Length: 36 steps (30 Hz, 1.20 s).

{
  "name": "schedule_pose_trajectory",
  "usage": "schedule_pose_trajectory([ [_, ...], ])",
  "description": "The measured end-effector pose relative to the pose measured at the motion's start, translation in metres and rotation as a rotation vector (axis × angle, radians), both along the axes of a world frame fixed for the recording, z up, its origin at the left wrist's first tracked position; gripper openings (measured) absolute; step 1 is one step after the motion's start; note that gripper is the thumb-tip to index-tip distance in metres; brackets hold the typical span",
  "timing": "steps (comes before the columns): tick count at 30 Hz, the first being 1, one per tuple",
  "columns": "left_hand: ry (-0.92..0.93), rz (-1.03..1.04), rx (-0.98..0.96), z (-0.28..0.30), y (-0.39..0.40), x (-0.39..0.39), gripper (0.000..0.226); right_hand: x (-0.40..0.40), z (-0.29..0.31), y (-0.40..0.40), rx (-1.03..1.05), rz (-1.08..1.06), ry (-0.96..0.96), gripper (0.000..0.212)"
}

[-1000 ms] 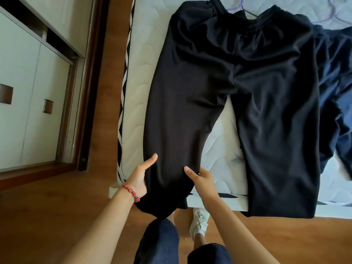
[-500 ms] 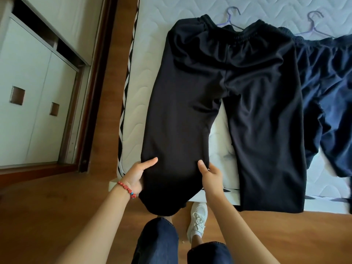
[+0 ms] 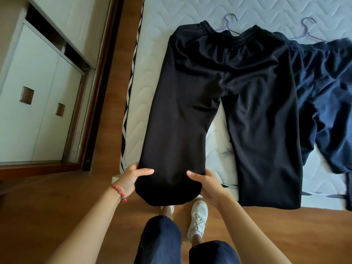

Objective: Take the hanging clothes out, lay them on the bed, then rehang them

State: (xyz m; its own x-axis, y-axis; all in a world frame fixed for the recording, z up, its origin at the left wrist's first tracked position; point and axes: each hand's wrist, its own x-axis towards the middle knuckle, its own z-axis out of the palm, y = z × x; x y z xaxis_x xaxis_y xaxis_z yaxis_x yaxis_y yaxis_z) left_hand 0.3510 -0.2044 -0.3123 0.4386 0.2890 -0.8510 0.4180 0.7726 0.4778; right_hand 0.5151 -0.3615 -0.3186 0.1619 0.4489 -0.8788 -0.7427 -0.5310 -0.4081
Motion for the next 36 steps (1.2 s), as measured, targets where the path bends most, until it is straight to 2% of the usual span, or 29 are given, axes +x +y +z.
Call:
schedule_pose_trajectory([
  [2, 0.048, -0.082, 0.059, 0.009, 0.001, -0.005, 0.038, 0.002, 0.005, -0.002, -0.064, 0.124, -0.075, 0.034],
  [3, 0.052, -0.111, 0.072, 0.013, 0.004, -0.009, 0.041, 0.005, 0.007, -0.004, -0.072, 0.119, -0.069, 0.035],
  [5, 0.002, -0.112, 0.052, 0.014, 0.011, -0.022, 0.075, 0.012, 0.008, -0.011, -0.028, 0.004, 0.054, 0.036],
  [7, -0.007, -0.080, 0.003, 0.014, 0.011, -0.033, 0.086, 0.014, 0.011, -0.016, -0.001, -0.064, 0.159, 0.042],
  [11, 0.049, -0.050, -0.034, 0.005, -0.011, -0.045, 0.071, -0.004, 0.006, -0.031, 0.015, 0.066, 0.173, 0.045],
  [14, 0.106, 0.061, -0.007, 0.000, -0.020, -0.051, 0.018, -0.017, 0.009, -0.034, 0.036, 0.154, 0.143, 0.042],
  [15, 0.126, 0.086, 0.004, -0.001, -0.022, -0.054, 0.012, -0.021, 0.011, -0.035, 0.046, 0.155, 0.138, 0.040],
  [18, 0.135, 0.106, 0.025, 0.001, -0.027, -0.060, 0.014, -0.029, 0.010, -0.037, -0.003, 0.154, 0.056, 0.028],
  [21, 0.142, 0.030, 0.061, 0.005, -0.030, -0.064, 0.018, -0.031, 0.011, -0.040, -0.083, 0.071, 0.008, 0.019],
  [25, 0.279, -0.200, 0.273, 0.006, -0.035, -0.066, 0.009, -0.030, 0.010, -0.047, -0.130, 0.010, 0.010, 0.031],
  [28, 0.330, -0.283, 0.341, 0.003, -0.045, -0.066, 0.005, -0.032, 0.009, -0.056, -0.105, 0.020, 0.052, 0.034],
  [33, 0.381, -0.222, 0.318, 0.006, -0.058, -0.073, 0.028, -0.031, 0.018, -0.065, -0.050, 0.190, 0.013, 0.027],
  [36, 0.430, -0.265, 0.420, 0.009, -0.065, -0.078, 0.033, -0.034, 0.016, -0.073, -0.083, 0.286, -0.061, 0.026],
])
